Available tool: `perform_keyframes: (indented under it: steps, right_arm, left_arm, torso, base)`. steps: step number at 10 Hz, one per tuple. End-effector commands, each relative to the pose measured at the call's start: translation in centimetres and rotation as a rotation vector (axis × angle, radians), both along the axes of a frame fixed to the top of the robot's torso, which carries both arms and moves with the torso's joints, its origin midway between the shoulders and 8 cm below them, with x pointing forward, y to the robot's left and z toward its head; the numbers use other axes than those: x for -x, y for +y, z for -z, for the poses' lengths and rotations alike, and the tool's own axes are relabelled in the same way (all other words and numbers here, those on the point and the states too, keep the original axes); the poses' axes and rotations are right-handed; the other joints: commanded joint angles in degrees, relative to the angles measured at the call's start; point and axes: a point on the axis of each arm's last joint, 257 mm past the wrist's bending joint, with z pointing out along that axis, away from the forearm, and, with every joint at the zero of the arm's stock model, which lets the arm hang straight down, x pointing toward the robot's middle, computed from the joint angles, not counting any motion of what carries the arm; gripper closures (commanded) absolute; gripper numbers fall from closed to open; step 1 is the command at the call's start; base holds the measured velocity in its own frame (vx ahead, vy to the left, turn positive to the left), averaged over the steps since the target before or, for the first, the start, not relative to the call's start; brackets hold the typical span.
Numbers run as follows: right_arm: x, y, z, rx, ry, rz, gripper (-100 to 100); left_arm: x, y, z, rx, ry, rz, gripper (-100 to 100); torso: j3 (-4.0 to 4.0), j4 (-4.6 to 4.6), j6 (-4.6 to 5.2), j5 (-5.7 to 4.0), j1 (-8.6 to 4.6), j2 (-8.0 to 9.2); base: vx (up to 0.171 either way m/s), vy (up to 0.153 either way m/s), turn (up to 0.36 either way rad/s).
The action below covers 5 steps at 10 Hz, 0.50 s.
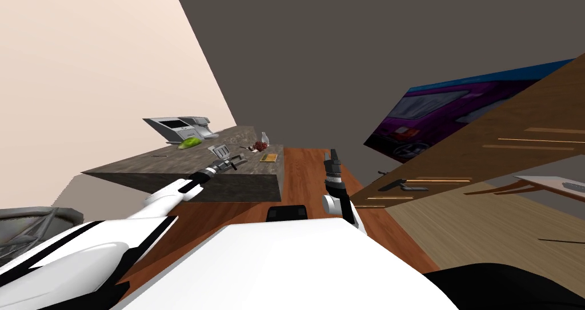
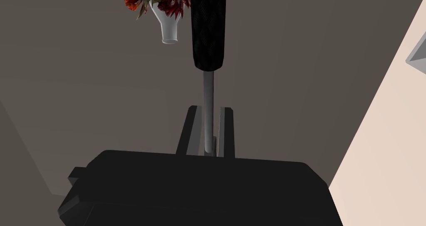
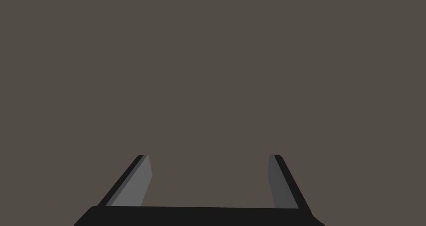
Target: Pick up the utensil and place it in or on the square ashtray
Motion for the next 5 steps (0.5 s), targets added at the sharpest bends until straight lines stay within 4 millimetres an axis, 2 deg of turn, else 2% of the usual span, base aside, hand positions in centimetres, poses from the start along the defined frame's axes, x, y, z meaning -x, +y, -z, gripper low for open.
perform_keyframes:
  steps: [1, 3, 4, 5]
  right_arm:
    - [0.0, 0.0, 0.0, 0.0, 0.0, 0.0, 0]
    - [0.0, 0.0, 0.0, 0.0, 0.0, 0.0, 0]
    - [0.0, 0.0, 0.0, 0.0, 0.0, 0.0, 0]
    - [0.0, 0.0, 0.0, 0.0, 0.0, 0.0, 0]
  left_arm:
    - [1.6, 1.6, -0.2, -0.003, 0.003, -0.007, 100]
    - [1.6, 1.3, -0.3, -0.002, -0.003, 0.003, 100]
    - [3.1, 2.5, -0.6, -0.004, -0.003, 0.002, 100]
    - [3.2, 2.8, -0.4, -0.002, 0.001, -0.005, 100]
  torso:
    - [0.0, 0.0, 0.0, 0.0, 0.0, 0.0]
    - [-0.01, 0.01, 0.01, -0.01, -0.01, -0.03]
    - [0.03, 0.02, 0.02, 0.01, 0.1, 0.04]
    - [0.02, 0.02, -0.03, 0.0, 0.1, 0.02]
  base:
    - [0.059, -0.066, -0.023]
    - [0.038, -0.042, 0.007]
    - [0.04, -0.038, -0.031]
    - [0.04, -0.041, 0.009]
